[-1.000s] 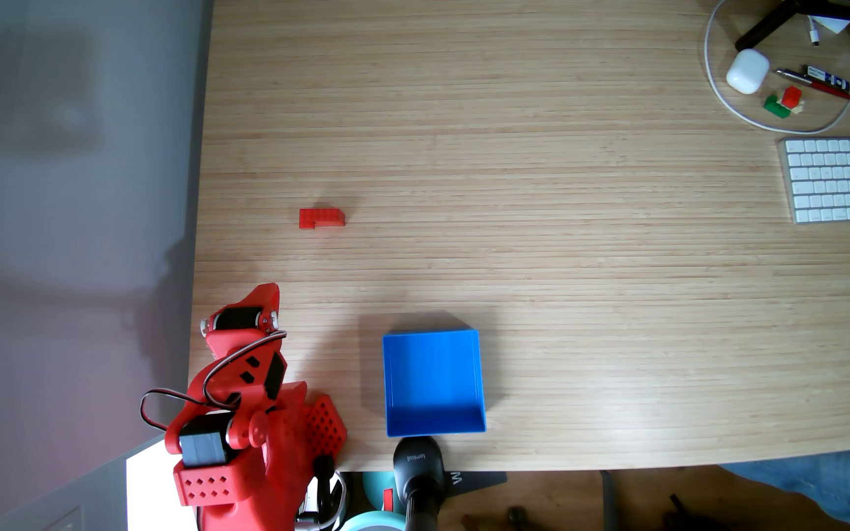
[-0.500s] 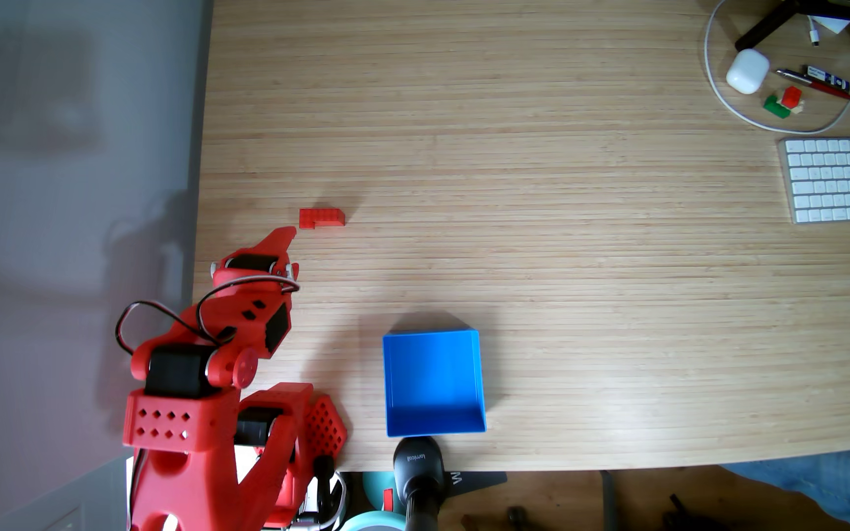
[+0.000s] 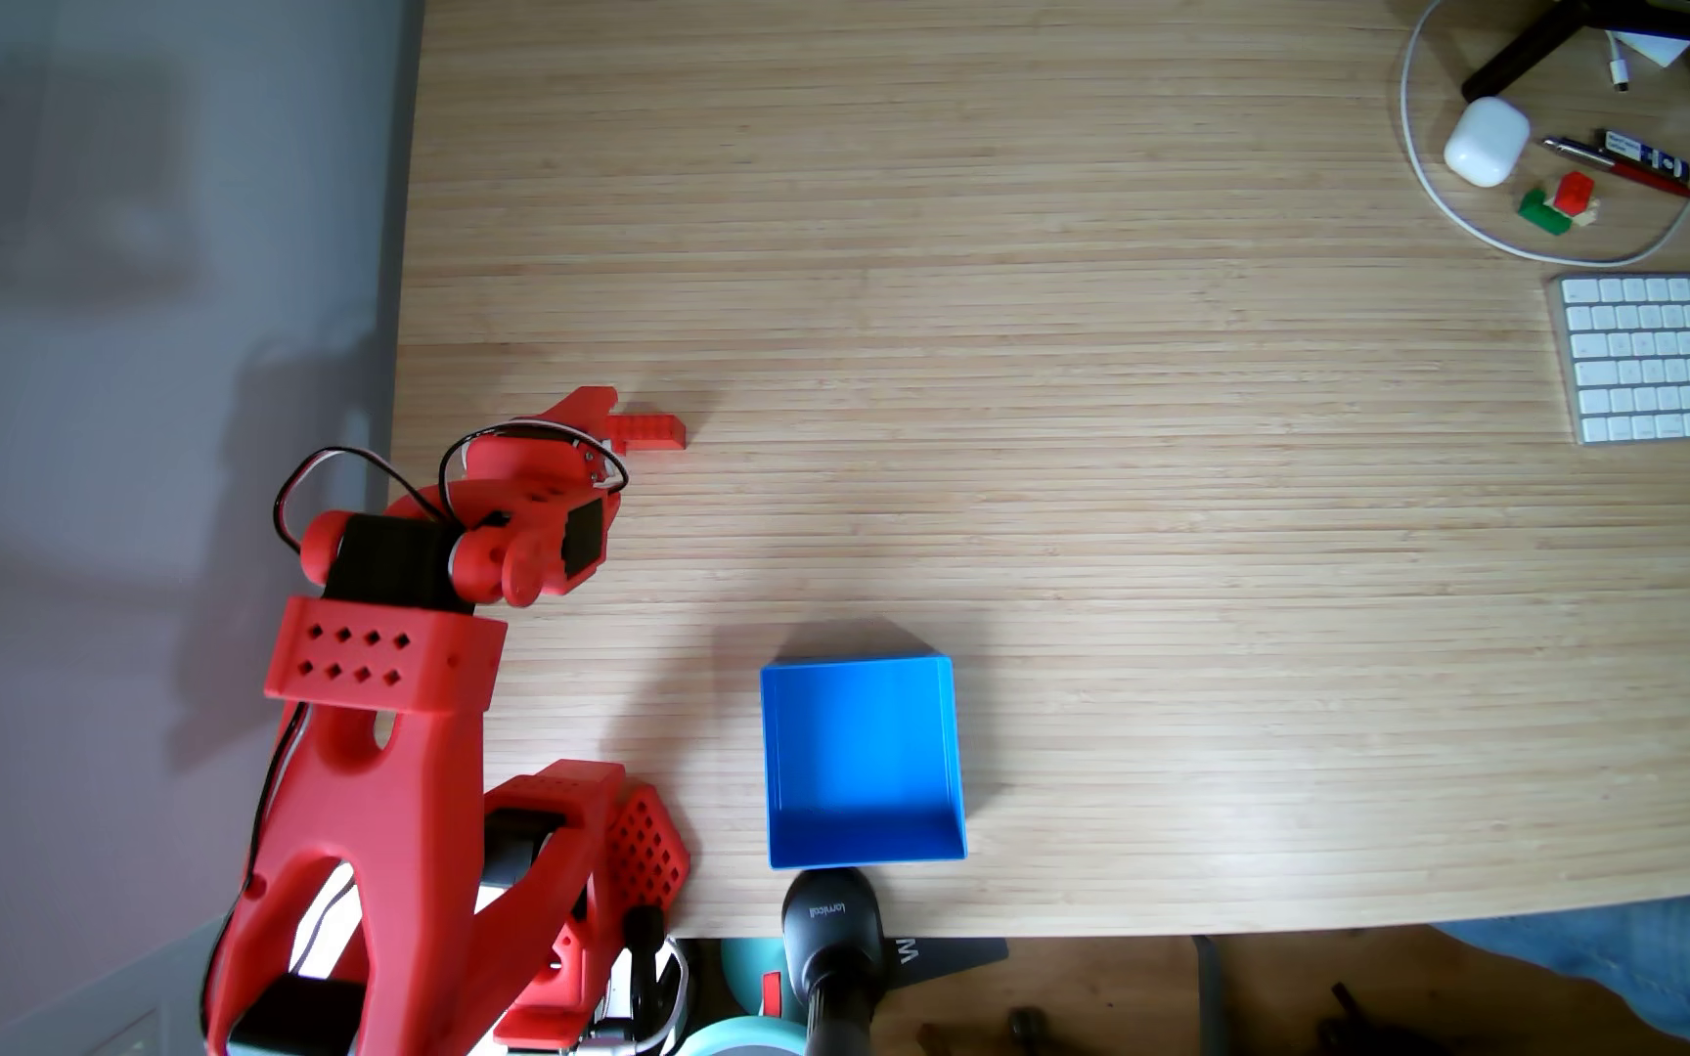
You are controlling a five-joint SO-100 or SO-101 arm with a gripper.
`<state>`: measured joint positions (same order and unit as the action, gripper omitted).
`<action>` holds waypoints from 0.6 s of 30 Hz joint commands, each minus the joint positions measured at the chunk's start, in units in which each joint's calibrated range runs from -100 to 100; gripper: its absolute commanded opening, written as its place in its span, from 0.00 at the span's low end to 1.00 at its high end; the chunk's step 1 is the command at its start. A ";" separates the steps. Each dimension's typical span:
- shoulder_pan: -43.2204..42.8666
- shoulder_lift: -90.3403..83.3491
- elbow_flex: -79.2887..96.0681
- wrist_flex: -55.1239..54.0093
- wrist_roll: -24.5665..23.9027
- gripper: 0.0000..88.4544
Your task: Put the red lego brick in blue bin
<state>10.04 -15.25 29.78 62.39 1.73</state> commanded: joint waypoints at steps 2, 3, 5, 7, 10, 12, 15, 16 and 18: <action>-0.12 6.22 -9.91 1.56 0.34 0.32; -0.12 7.79 -11.18 1.80 0.39 0.32; -0.12 11.02 -13.81 2.53 0.59 0.32; -0.12 14.33 -16.71 3.43 0.68 0.32; -0.12 18.56 -20.34 4.16 0.93 0.30; -0.20 20.96 -22.25 4.40 1.07 0.29; -0.27 24.61 -24.88 4.65 1.32 0.28; -0.34 25.68 -25.70 4.73 1.37 0.28; -0.34 27.92 -27.33 4.97 1.42 0.28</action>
<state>10.04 11.72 8.03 66.81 2.95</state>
